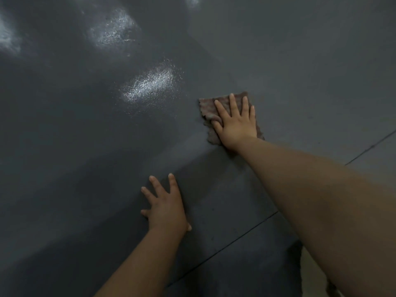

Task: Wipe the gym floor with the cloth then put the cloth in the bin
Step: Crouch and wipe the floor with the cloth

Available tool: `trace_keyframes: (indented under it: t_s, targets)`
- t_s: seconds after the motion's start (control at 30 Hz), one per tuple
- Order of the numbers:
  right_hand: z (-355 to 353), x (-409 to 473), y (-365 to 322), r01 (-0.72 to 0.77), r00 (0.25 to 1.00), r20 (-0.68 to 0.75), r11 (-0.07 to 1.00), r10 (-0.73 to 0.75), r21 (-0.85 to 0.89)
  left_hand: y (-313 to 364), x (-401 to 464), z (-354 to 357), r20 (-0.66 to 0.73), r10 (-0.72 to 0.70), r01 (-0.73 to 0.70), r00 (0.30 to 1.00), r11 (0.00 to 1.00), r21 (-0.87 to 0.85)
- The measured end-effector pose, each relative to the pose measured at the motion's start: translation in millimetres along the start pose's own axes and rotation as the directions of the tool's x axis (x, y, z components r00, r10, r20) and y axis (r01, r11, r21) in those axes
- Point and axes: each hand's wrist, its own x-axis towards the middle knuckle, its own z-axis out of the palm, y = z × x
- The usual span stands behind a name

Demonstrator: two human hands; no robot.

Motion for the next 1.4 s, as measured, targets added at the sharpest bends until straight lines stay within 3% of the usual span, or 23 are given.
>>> trace_keyframes:
  t_s: [0.23,0.4,0.6,0.7,0.77,0.97,1.03,1.2,1.33,1.4]
  targets:
    - [-12,18,20,-0.048,0.998,0.047,0.998,0.047,0.031,-4,3,-2,-0.014,0.009,-0.010,1.000,0.999,-0.051]
    - [3,-17,35,-0.314,0.949,0.020,0.935,0.315,0.167,-6,2,-3,-0.028,0.027,-0.030,0.999,0.997,-0.076]
    - [41,-110,15,-0.556,0.809,-0.041,0.787,0.586,0.269,-7,1,-4,-0.044,0.025,-0.028,0.999,0.997,-0.079]
    - [57,-151,-25,-0.496,0.848,-0.060,0.828,0.527,0.262,-7,1,-3,-0.054,0.027,-0.031,0.998,0.997,-0.075]
    - [61,-162,-35,-0.416,0.908,0.018,0.893,0.419,0.173,-7,0,-3,-0.053,0.028,-0.032,0.998,0.997,-0.072]
    - [38,-117,22,-0.118,0.993,-0.002,0.992,0.118,0.050,-9,1,-1,-0.078,0.036,-0.041,0.996,0.997,-0.064]
    - [30,-106,43,-0.142,0.990,0.029,0.989,0.141,0.045,-9,1,-2,-0.076,0.039,-0.044,0.996,0.997,-0.064]
    - [41,-127,59,-0.393,0.918,0.013,0.908,0.396,0.142,-19,-3,9,-0.132,0.106,-0.116,0.986,0.990,-0.074]
    - [59,-169,24,-0.523,0.844,0.000,0.825,0.536,0.212,-42,-17,25,-0.205,0.191,-0.210,0.960,0.975,-0.077]
    - [72,-193,-7,-0.520,0.849,0.014,0.828,0.529,0.209,-55,-26,31,-0.224,0.215,-0.233,0.951,0.971,-0.059]
